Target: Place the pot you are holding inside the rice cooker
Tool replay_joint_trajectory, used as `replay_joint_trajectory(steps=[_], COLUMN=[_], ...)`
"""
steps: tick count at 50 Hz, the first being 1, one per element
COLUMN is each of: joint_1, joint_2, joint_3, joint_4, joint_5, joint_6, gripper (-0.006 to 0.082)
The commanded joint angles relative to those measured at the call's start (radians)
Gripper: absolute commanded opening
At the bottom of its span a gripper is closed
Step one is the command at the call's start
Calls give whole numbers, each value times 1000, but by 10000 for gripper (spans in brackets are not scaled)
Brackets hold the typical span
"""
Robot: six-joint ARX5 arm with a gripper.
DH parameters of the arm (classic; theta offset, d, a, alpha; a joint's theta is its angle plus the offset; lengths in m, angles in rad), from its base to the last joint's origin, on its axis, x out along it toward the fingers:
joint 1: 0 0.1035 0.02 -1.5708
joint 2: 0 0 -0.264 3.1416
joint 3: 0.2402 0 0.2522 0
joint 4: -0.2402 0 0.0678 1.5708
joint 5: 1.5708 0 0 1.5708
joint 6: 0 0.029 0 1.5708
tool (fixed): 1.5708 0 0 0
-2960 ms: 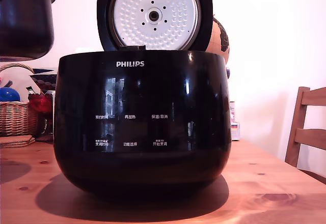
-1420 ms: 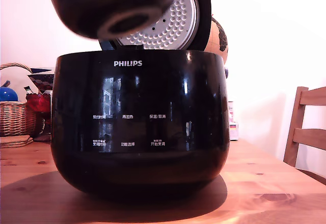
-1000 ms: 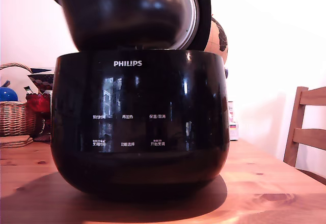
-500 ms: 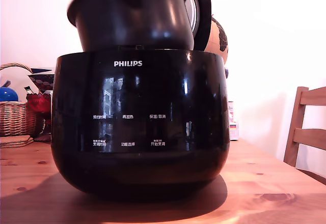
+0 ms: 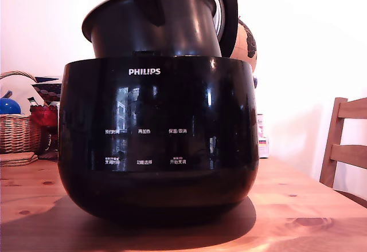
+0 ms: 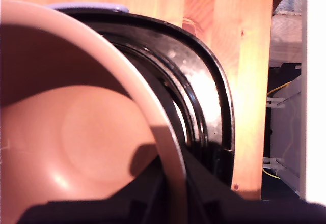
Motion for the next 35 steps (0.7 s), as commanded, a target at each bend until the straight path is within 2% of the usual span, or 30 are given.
replay_joint_trajectory(steps=[1,24,35], joint_1=[2,-71,-76], joint_2=[-3,74,80], joint_3=[40,40,40], joint_4=[23,-2,-10], joint_5=[-3,-8,-7], joint_6=[8,0,-3], gripper=[-22,-21,-22])
